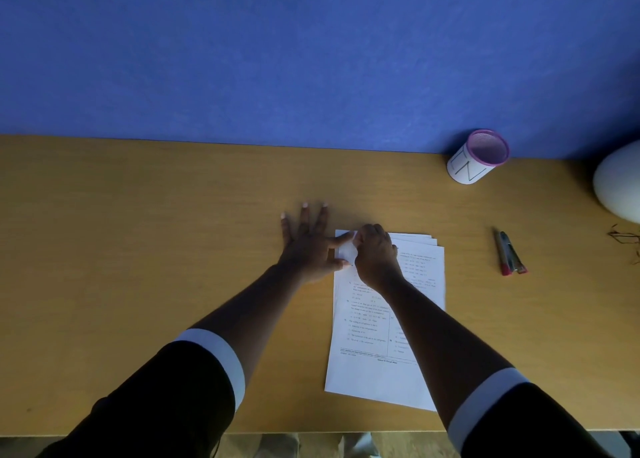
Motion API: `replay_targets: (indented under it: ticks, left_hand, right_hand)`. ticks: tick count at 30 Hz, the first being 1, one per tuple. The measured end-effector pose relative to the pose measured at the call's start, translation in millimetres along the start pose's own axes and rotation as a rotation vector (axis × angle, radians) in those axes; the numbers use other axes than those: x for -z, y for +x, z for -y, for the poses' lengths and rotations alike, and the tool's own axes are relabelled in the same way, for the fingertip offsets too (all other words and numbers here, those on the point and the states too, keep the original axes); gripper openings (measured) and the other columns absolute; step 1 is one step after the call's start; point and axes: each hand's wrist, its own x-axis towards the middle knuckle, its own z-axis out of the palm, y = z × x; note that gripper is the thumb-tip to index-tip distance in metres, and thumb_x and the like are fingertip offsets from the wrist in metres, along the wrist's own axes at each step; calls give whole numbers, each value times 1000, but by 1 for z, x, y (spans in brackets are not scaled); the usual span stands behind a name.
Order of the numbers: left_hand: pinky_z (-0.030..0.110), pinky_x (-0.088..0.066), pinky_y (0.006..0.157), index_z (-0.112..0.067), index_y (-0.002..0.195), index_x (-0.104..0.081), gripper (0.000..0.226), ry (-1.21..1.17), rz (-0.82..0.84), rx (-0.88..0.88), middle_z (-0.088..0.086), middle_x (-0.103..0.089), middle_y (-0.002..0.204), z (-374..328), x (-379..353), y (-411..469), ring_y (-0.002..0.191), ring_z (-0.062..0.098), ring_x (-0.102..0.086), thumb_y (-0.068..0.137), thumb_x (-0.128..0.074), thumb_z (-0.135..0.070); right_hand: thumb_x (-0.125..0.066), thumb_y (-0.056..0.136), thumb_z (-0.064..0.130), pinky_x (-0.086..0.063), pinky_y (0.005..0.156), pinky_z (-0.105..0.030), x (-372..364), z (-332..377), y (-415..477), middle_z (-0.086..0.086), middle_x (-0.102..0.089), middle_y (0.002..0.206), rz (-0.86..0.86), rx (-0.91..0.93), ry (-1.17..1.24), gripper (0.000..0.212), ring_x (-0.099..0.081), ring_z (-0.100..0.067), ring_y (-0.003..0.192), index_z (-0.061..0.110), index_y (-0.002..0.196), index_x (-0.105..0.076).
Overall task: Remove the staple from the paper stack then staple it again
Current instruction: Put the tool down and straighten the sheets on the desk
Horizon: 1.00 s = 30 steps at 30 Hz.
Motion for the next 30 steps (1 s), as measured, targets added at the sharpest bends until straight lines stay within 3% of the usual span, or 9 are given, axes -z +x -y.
replay_targets:
  ticks: [4,7,9,14,17,20,24,28,30]
  left_hand:
    - [82,14,126,-64,167,-12,73,45,3,-15,11,29,183,2,-3,0,164,49,33,105,-49,-71]
    - [81,17,125,-62,168,-15,73,19,5,-18,11,30,183,2,-2,-1,164,47,35,105,-51,-69]
    - [80,20,125,-61,168,-18,72,-8,7,-16,10,29,183,2,-2,-1,164,45,36,104,-52,-69]
    - [77,21,126,-61,166,-24,70,-55,-2,-7,7,28,183,2,-1,-4,164,41,38,103,-52,-71]
    - [75,24,126,-60,166,-26,69,-71,-5,3,6,26,184,-1,2,-5,164,39,37,103,-53,-70]
    - [74,24,127,-59,165,-30,70,-104,-8,19,5,24,185,-2,3,-5,165,38,36,102,-58,-68]
    - [73,24,126,-55,163,-41,69,-196,-13,45,3,16,187,-5,7,-5,168,36,33,99,-66,-63]
    - [68,18,129,-50,160,-51,66,-353,-84,64,3,2,188,-13,11,-8,171,34,22,98,-71,-60]
    - [65,6,133,-43,160,-54,65,-314,-144,70,4,-13,187,-22,8,-17,174,35,6,99,-72,-55]
  right_hand:
    - [-63,102,7,-60,83,-45,0,-5,2,-9,-63,110,-56,2,84,4,-63,-27,101,7,105,-60]
    - [-56,105,7,-47,66,-22,5,-10,4,-4,-57,99,-79,14,153,12,-59,-22,91,13,96,-54]
    - [-55,106,8,-40,63,-15,9,-13,1,-1,-56,97,-84,8,180,15,-56,-17,87,17,94,-52]
    - [-63,100,10,-44,65,-16,20,-25,-18,3,-70,89,-137,-69,276,7,-63,-13,80,11,95,-68]
    - [-70,92,11,-42,57,-7,28,-40,-36,5,-73,81,-173,-173,315,8,-66,-10,72,14,84,-69]
    - [-71,87,7,-47,58,-16,33,-59,-53,4,-74,77,-207,-219,326,10,-71,-16,74,14,80,-69]
    - [-70,86,4,-46,58,-9,38,-76,-69,6,-74,76,-240,-239,343,16,-71,-14,71,16,96,-73]
    - [-73,86,5,-43,60,-1,40,-84,-74,3,-78,82,-214,-259,367,15,-74,-12,78,15,96,-76]
    - [-74,86,5,-46,63,-5,42,-86,-74,2,-80,86,-209,-263,375,13,-74,-11,80,15,96,-76]
